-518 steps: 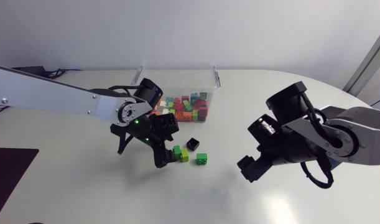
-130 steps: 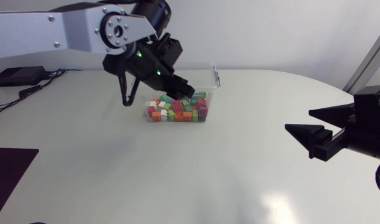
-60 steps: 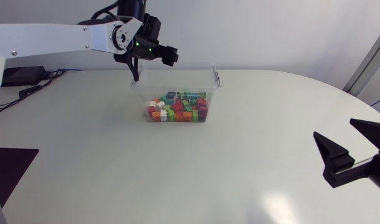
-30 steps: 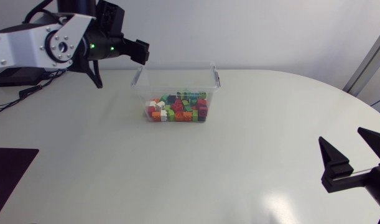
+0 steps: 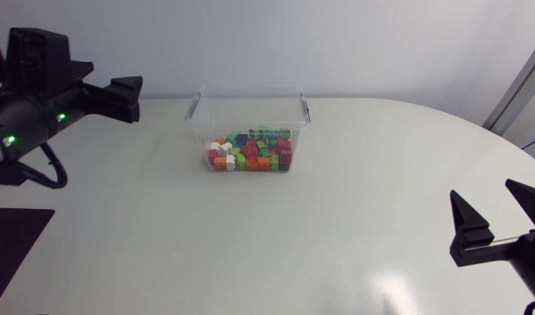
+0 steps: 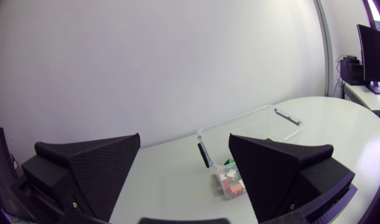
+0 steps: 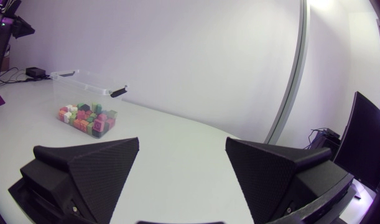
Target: Place the duplo bricks in the container
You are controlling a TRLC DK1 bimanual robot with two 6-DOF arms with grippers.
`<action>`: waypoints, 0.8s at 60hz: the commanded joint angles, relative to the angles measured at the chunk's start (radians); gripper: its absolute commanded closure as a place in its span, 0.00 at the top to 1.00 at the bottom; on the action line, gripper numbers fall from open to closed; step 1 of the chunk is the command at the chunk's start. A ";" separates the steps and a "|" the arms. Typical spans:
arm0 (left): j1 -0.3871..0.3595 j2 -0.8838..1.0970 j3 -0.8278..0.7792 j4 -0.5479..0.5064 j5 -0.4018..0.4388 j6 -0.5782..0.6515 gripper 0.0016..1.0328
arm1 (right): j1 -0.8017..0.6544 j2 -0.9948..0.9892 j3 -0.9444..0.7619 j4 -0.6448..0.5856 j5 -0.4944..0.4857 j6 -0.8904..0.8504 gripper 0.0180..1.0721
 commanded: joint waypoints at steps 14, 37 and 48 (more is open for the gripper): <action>0.076 -0.252 -0.202 -0.023 0.001 -0.067 0.96 | -0.001 -0.007 -0.062 0.068 0.024 0.039 0.95; 0.136 -0.577 -0.427 -0.041 0.022 -0.142 0.96 | 0.013 -0.006 -0.098 0.121 0.041 0.076 0.95; 0.159 -0.676 -0.508 -0.068 0.049 -0.165 0.95 | 0.032 -0.004 -0.126 0.153 0.052 0.120 0.95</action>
